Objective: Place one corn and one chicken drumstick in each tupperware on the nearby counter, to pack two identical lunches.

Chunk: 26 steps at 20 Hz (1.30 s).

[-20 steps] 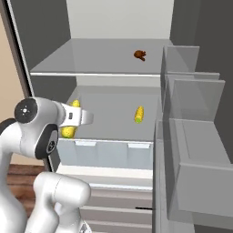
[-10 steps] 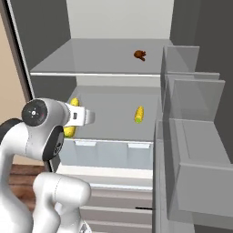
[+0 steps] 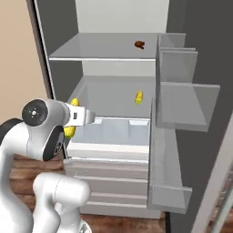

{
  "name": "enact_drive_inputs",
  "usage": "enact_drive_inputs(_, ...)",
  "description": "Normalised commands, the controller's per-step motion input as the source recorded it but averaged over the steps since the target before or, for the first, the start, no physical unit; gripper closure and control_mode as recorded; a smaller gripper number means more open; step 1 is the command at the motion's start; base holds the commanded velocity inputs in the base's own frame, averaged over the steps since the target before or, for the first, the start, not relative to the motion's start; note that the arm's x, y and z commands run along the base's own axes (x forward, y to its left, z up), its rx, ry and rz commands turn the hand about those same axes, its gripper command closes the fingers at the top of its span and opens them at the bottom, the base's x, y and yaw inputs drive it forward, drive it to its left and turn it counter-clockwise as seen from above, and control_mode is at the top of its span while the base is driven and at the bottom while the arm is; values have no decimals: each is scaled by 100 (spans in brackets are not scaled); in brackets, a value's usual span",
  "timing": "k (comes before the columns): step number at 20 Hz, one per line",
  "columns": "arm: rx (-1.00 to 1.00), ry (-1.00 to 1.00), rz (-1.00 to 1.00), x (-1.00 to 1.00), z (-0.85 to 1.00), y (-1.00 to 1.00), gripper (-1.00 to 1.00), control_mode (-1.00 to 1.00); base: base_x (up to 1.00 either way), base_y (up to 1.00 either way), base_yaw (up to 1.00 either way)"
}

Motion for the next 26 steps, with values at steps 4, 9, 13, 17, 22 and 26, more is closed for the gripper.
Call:
enact_drive_inputs(4,0,0,0,0,0,0,100,100,-100,-12,0)
enact_drive_inputs(9,0,0,0,0,0,0,100,100,-100,-14,0)
enact_drive_inputs(13,0,0,0,0,0,0,100,100,-91,-19,0)
enact_drive_inputs(17,0,0,0,0,0,0,100,100,-86,-20,-1)
enact_drive_inputs(22,0,0,0,0,0,0,100,100,-58,-34,-12)
enact_drive_inputs(26,0,0,0,0,0,0,100,100,-38,-34,-20)
